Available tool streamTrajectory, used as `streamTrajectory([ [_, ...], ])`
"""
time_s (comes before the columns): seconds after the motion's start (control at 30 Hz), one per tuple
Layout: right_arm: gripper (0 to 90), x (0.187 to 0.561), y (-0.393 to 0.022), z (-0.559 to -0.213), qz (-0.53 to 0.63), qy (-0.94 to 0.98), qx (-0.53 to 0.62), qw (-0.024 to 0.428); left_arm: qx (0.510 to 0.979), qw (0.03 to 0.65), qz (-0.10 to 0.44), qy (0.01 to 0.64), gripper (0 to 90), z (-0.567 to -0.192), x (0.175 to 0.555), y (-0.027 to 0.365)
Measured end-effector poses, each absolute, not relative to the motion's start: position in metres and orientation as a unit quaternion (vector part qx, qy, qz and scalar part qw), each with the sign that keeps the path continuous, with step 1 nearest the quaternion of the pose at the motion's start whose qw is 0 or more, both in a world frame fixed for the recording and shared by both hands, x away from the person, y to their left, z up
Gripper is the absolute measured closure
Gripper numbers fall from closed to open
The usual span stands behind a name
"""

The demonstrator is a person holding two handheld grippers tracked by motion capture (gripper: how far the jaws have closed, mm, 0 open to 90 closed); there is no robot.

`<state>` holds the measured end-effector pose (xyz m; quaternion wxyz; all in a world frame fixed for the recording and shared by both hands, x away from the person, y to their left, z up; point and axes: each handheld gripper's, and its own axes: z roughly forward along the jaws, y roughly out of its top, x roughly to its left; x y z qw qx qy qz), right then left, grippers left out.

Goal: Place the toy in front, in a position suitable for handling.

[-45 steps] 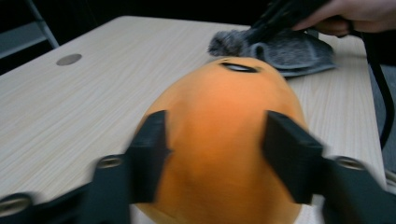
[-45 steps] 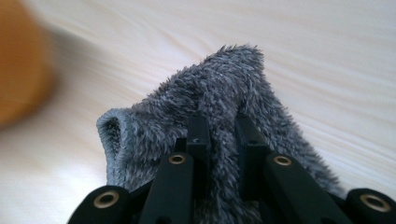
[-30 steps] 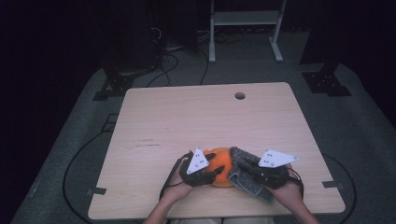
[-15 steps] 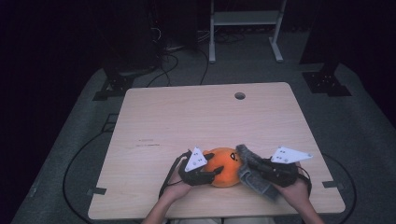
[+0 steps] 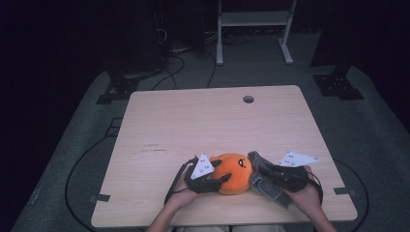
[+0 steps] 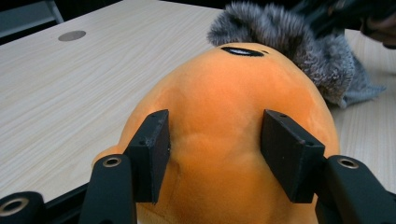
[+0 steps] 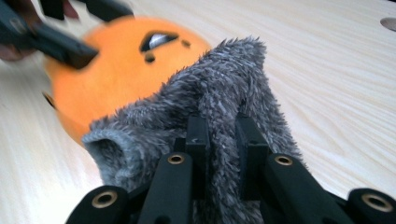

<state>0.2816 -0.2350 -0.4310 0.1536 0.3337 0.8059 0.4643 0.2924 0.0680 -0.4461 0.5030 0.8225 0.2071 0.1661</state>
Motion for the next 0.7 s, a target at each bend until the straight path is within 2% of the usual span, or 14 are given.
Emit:
streamTrajectory([
  [0.17,76.9,0.28,-0.215,-0.408,0.511,0.796,0.294,0.136,0.831,0.495,0.167,0.19,42.9,-0.446,0.288,0.064],
  [0.27,77.0,0.285,-0.206,-0.414,0.493,0.81,0.29,0.134,0.832,0.496,0.163,0.187,43.1,-0.447,0.287,0.066],
  [0.33,77.1,0.29,-0.211,-0.421,0.497,0.807,0.298,0.114,0.831,0.5,0.157,0.186,43.2,-0.448,0.286,0.067],
  [0.5,77.1,0.293,-0.233,-0.429,0.466,0.809,0.334,0.13,0.836,0.497,0.153,0.178,43.2,-0.447,0.285,0.067],
  [0.6,77.1,0.292,-0.234,-0.424,0.494,0.795,0.332,0.118,0.84,0.494,0.145,0.171,43.2,-0.446,0.284,0.068],
  [0.67,77.0,0.291,-0.226,-0.421,0.498,0.799,0.318,0.113,0.844,0.495,0.131,0.158,40.6,-0.441,0.284,0.07],
  [0.7,77.2,0.29,-0.222,-0.422,0.49,0.806,0.309,0.119,0.847,0.494,0.129,0.148,34.4,-0.438,0.283,0.071],
])
